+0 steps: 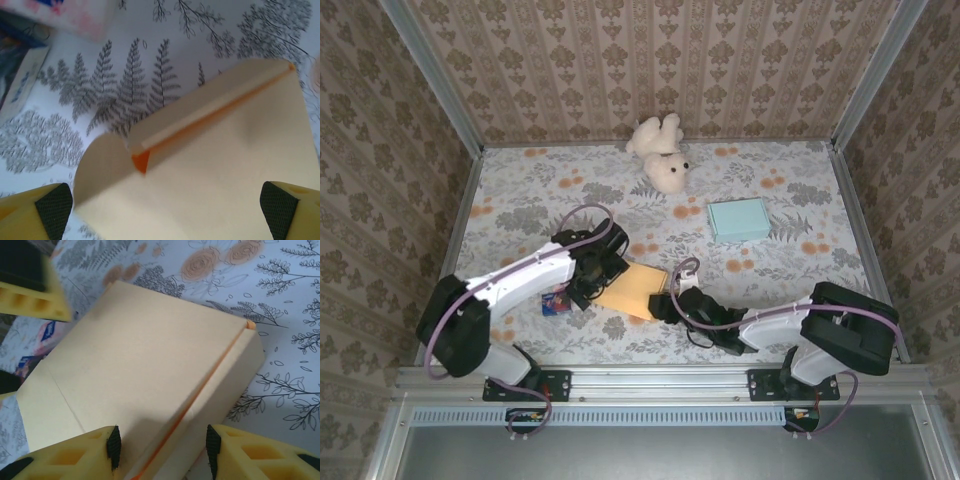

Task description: Fold the paper box

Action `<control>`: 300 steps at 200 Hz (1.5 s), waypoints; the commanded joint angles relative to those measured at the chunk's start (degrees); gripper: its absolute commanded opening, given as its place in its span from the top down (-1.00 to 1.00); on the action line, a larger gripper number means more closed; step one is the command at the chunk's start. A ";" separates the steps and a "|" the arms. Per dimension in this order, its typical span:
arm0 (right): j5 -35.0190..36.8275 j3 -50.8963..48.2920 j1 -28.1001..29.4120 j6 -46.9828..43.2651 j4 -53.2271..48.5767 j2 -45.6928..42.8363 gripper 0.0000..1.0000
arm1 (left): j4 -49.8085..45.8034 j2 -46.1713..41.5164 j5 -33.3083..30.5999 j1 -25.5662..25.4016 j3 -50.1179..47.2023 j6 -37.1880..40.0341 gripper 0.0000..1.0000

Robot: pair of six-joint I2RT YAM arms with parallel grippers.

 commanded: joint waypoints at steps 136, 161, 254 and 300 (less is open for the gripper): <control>7.95 1.39 -3.27 -1.56 -1.77 0.93 -0.02 | 1.79 7.77 -1.55 2.46 8.01 13.16 -1.00; 8.17 0.78 -3.56 -1.49 -1.42 1.43 -0.02 | -0.03 4.54 -3.58 2.55 8.22 14.43 -1.00; 6.30 0.67 -4.75 -1.04 -1.32 4.60 -0.02 | 1.04 5.52 3.21 0.67 6.19 21.18 -1.00; 6.35 0.87 -5.36 -1.52 -2.47 4.46 -0.02 | 0.36 5.93 2.56 0.66 4.68 22.00 -1.00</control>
